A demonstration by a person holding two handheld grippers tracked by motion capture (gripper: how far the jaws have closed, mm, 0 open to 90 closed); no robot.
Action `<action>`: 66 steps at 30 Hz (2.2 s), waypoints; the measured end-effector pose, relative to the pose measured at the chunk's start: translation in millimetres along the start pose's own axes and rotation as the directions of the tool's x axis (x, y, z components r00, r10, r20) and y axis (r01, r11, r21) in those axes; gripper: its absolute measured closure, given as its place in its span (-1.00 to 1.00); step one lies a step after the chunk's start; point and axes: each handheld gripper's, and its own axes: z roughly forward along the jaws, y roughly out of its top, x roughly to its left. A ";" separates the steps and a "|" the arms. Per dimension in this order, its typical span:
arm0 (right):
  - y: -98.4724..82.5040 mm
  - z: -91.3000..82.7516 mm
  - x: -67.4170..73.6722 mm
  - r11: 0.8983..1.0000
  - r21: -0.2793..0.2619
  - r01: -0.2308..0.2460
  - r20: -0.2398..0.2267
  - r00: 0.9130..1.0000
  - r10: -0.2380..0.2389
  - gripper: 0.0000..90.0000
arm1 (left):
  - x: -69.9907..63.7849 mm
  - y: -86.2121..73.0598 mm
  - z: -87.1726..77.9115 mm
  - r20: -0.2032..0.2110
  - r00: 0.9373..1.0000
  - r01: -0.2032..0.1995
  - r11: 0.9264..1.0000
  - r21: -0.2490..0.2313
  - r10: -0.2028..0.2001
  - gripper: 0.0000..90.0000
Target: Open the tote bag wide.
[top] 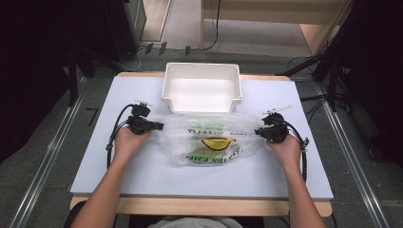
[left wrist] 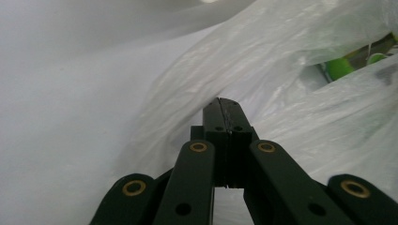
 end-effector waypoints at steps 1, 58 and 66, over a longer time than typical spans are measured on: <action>0.3 -0.4 1.1 1.000 -0.001 0.010 -0.004 1.000 -0.010 1.00 | -1.9 0.2 -1.1 0.003 1.000 -0.006 1.000 -0.003 0.006 1.00; 40.4 42.4 70.1 0.987 0.037 0.159 -0.147 0.977 -0.152 1.00 | -53.4 33.1 53.8 0.042 0.991 -0.130 0.991 0.034 0.128 1.00; 54.6 43.6 66.3 0.990 -0.024 0.142 -0.105 0.984 -0.144 1.00 | -54.3 36.9 55.3 0.008 0.991 -0.136 0.991 0.018 0.136 1.00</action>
